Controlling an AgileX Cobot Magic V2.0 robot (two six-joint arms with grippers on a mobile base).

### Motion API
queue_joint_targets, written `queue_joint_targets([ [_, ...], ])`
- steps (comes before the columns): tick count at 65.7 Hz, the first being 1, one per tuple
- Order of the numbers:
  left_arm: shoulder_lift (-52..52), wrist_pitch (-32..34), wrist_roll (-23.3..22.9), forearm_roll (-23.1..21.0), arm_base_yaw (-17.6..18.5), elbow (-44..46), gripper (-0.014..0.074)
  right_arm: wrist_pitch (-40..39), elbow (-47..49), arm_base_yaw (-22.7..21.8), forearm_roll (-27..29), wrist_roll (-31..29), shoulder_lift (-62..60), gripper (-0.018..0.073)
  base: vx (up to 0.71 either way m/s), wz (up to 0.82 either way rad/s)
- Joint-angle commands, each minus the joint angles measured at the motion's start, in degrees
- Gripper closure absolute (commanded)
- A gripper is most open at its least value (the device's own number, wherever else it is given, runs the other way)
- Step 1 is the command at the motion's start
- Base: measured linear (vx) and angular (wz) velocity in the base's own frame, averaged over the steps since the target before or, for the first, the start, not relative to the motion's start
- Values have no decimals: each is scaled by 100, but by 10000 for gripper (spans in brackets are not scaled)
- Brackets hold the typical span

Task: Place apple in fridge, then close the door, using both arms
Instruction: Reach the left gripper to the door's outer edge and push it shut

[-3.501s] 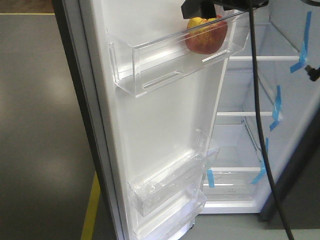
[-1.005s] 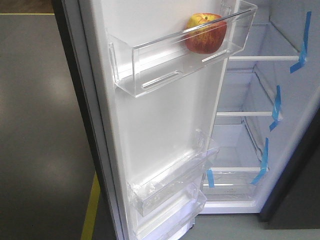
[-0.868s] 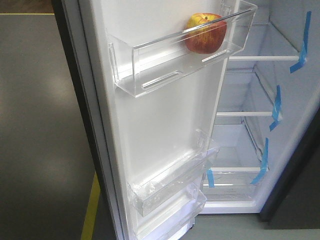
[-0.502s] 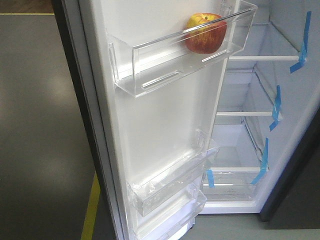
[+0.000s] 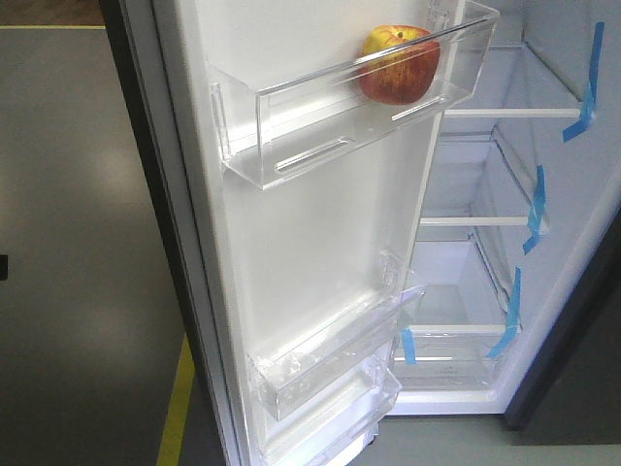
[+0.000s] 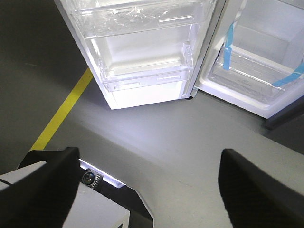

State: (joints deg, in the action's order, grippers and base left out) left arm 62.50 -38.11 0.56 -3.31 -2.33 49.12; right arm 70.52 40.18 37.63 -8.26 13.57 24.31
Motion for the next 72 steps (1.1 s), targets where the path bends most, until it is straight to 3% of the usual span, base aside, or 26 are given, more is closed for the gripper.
queue_joint_targets([
  [1,542,193,156,-11,9,554,602,-254,146,19,-97,-42,55,-5,0,0],
  [12,1447,33,582,-180,9,1246,602,-254,146,19,-97,-42,55,-5,0,0],
  [29,2541,-121,1762,-1321,9,2161,602,-254,146,19,-97,-36,55,-5,0,0],
  [49,3393,-121,2573,-2281,9,2945,602,-254,146,19,-97,-36,55,-5,0,0],
  [59,3734,-164,3192,-3062,9,3302,602,-254,146,19,-97,-42,55,-5,0,0],
  [72,4110,-538,4061,-4386,29,3662,602,-254,146,19,-97,-42,55,-5,0,0],
])
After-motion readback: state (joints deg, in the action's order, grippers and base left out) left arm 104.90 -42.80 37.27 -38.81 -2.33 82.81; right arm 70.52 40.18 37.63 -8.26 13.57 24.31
